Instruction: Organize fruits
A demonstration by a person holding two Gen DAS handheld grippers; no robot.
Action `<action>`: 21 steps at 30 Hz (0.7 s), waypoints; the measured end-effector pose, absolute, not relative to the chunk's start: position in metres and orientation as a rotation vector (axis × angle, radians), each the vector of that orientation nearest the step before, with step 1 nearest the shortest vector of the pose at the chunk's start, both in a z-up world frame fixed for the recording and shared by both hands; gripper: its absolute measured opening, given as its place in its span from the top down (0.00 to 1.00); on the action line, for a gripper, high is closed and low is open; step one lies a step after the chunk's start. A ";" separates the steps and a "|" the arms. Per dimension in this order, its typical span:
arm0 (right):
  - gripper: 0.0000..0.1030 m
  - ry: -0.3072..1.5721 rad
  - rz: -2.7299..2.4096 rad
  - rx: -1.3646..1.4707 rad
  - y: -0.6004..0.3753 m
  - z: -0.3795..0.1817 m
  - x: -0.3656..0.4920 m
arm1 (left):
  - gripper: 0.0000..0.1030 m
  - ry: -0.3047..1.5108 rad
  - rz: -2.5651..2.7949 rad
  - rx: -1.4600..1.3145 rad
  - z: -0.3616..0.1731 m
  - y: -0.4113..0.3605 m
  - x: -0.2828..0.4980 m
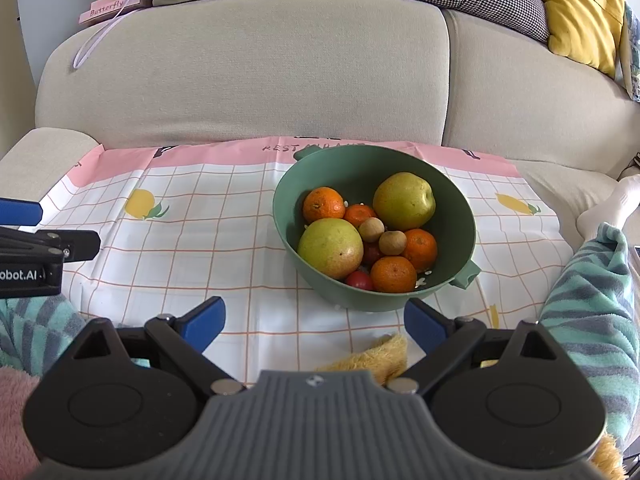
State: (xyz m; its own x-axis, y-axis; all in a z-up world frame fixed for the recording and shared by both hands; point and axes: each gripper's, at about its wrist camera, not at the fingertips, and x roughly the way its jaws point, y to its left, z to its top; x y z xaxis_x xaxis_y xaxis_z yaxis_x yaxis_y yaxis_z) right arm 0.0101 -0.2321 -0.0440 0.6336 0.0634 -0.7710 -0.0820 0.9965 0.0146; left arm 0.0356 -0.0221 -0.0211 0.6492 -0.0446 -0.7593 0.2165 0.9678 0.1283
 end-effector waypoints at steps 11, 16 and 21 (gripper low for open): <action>0.10 0.884 0.088 -0.025 -0.232 -0.045 0.009 | 0.17 0.833 -0.140 0.232 -0.019 -0.024 0.033; 0.09 0.888 0.091 -0.026 -0.232 -0.045 0.009 | 0.17 0.827 -0.128 0.237 -0.018 -0.023 0.033; 0.09 0.893 0.095 -0.028 -0.232 -0.046 0.010 | 0.17 0.831 -0.139 0.221 -0.017 -0.022 0.034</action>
State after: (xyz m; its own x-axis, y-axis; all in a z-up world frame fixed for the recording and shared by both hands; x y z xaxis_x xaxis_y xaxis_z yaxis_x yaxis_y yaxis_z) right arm 0.0095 -0.2320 -0.0462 0.6234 0.0709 -0.7787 -0.0943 0.9954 0.0152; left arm 0.0338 -0.0219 -0.0174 0.6670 -0.0365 -0.7441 0.2084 0.9681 0.1393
